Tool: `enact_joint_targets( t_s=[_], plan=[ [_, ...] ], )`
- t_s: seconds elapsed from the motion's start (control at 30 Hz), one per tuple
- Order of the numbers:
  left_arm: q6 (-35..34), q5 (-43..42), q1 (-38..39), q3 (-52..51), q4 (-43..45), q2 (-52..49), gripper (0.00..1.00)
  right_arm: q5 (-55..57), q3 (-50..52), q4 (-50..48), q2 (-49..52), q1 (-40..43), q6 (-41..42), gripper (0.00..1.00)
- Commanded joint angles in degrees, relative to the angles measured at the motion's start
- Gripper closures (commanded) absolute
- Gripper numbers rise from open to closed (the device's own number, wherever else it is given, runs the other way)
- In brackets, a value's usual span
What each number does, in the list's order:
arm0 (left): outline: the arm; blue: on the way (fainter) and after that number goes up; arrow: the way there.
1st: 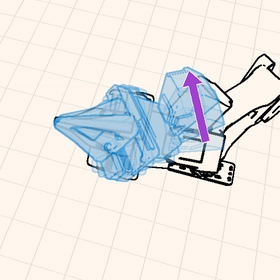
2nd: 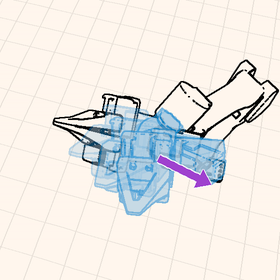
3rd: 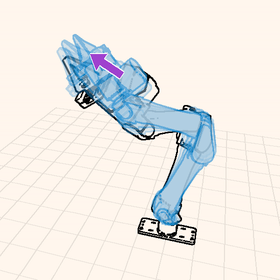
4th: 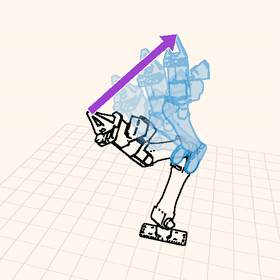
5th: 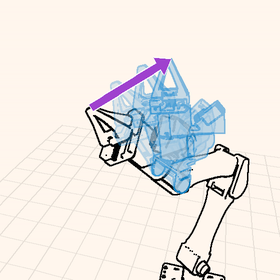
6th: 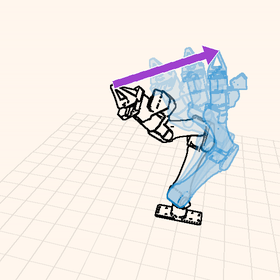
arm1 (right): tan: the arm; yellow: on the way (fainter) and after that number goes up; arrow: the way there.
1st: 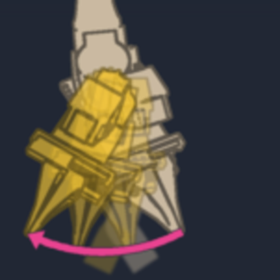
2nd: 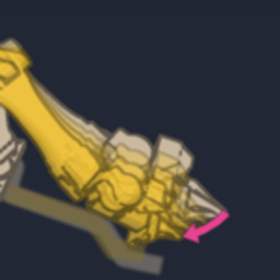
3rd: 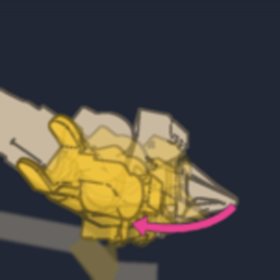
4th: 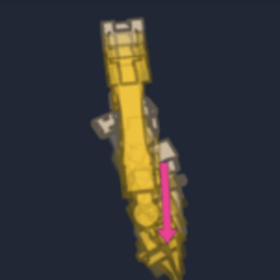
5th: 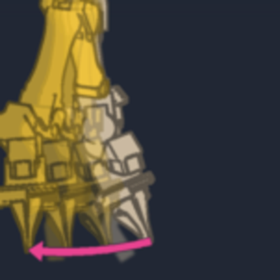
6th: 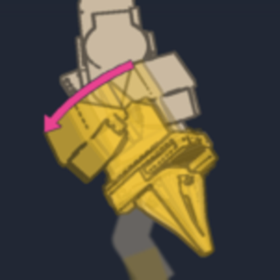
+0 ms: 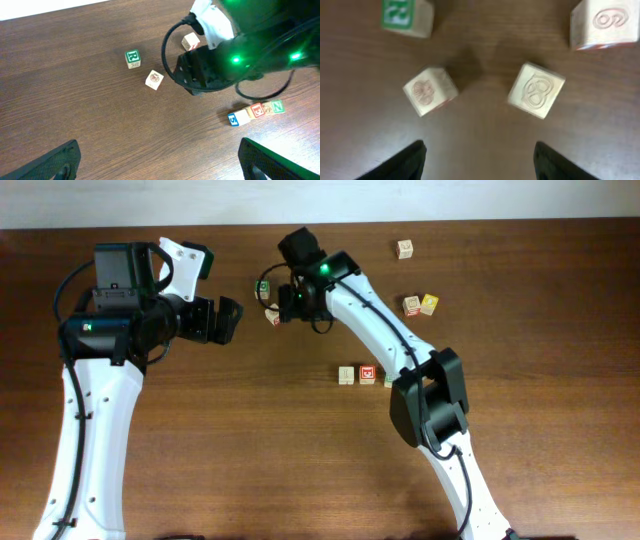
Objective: Rotate 4 blocks
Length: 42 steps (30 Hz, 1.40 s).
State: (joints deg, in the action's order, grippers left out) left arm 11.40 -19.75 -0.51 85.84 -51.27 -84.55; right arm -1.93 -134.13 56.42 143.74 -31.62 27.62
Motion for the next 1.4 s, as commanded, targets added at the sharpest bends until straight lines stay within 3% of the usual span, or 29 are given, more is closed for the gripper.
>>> enact_joint_targets(
  t_s=[0.0, 0.2, 0.37, 0.63, 0.83, 1.03, 1.2, 1.3, 1.37],
  plan=[
    [0.48, -0.85, -0.35, 1.42, -0.07, -0.31, 0.01, 6.86, 2.38, -4.26, 0.37, 0.20, -0.11, 0.31],
    [0.48, -0.85, -0.35, 1.42, -0.07, -0.31, 0.01, 13.18, 3.21, -7.76, 1.07, 0.26, 0.48, 0.32],
    [0.48, -0.85, -0.35, 1.40, -0.07, -0.31, 0.01, 12.94, 3.37, -8.50, 2.08, 0.13, 0.52, 0.47],
    [0.48, -0.85, -0.35, 1.40, -0.07, -0.31, 0.01, 12.68, 3.54, -8.50, 4.72, 0.26, 0.52, 0.47],
    [0.48, -0.85, -0.35, 1.40, -0.07, -0.31, 0.01, 12.70, 3.50, -8.35, 4.70, 0.20, 0.50, 0.64],
    [0.48, -0.85, -0.35, 1.42, -0.07, -0.31, 0.01, 5.40, 2.08, -0.74, 3.52, 0.13, 0.48, 0.73],
    [0.48, -0.85, -0.35, 1.42, -0.07, -0.31, 0.01, -10.71, 2.10, 11.69, 3.13, -0.04, 0.48, 0.72],
    [0.48, -0.85, -0.35, 1.40, -0.07, -0.31, 0.01, -11.37, 2.12, 19.56, 3.15, -1.07, 0.48, 0.71],
    [0.48, -0.85, -0.35, 1.40, -0.07, -0.31, 0.01, -11.32, 2.12, 23.45, 3.15, -1.81, 0.46, 0.66]
  ],
)
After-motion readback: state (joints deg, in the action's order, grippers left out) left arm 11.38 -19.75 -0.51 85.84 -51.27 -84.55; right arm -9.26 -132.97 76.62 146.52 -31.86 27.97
